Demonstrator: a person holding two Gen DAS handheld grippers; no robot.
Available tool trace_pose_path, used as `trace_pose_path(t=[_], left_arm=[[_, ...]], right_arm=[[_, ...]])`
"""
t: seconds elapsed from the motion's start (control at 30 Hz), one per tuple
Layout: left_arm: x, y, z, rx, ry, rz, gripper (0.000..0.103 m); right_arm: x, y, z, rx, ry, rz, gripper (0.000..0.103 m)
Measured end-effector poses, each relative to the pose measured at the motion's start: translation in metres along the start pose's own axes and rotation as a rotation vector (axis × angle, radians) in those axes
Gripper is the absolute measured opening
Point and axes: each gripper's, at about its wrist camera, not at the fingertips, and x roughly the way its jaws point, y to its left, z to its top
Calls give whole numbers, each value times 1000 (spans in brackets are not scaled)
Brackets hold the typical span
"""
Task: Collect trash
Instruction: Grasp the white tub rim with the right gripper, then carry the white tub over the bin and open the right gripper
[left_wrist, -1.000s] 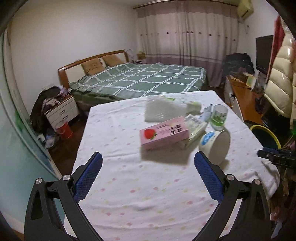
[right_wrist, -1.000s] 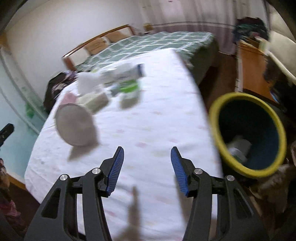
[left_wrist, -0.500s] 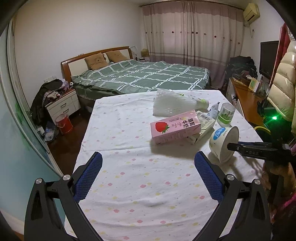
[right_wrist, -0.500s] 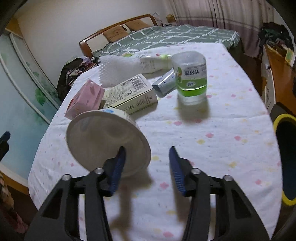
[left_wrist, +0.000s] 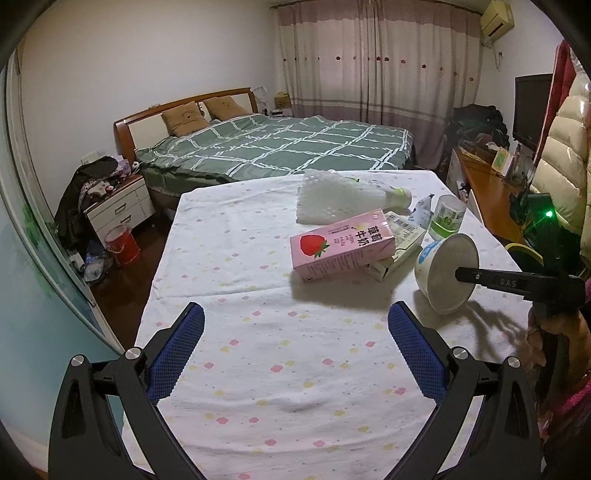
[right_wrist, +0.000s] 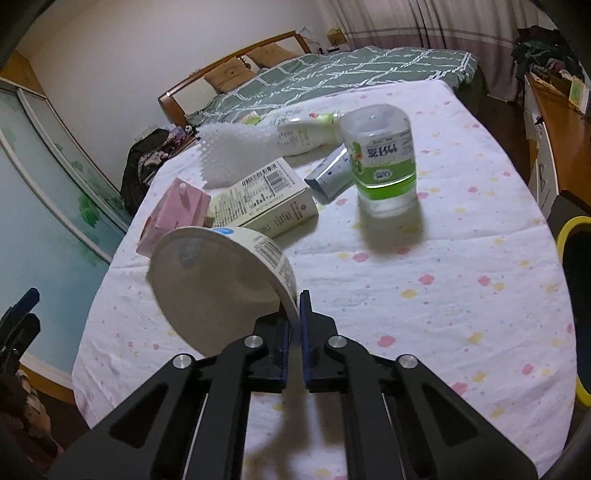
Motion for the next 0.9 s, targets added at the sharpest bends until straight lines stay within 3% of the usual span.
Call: trace_pose_path(t=[0.33, 0.67, 0.9], left_arm=[[3, -10, 1, 19, 3, -15, 98], [9, -21, 1, 34, 10, -25, 98], [14, -29, 1, 46, 18, -32, 98]], right_arm=[[-59, -43, -1, 89, -103, -31, 5], [-128, -158, -16, 334, -235, -225, 5], [-135, -231, -28, 475, -221, -374, 5]])
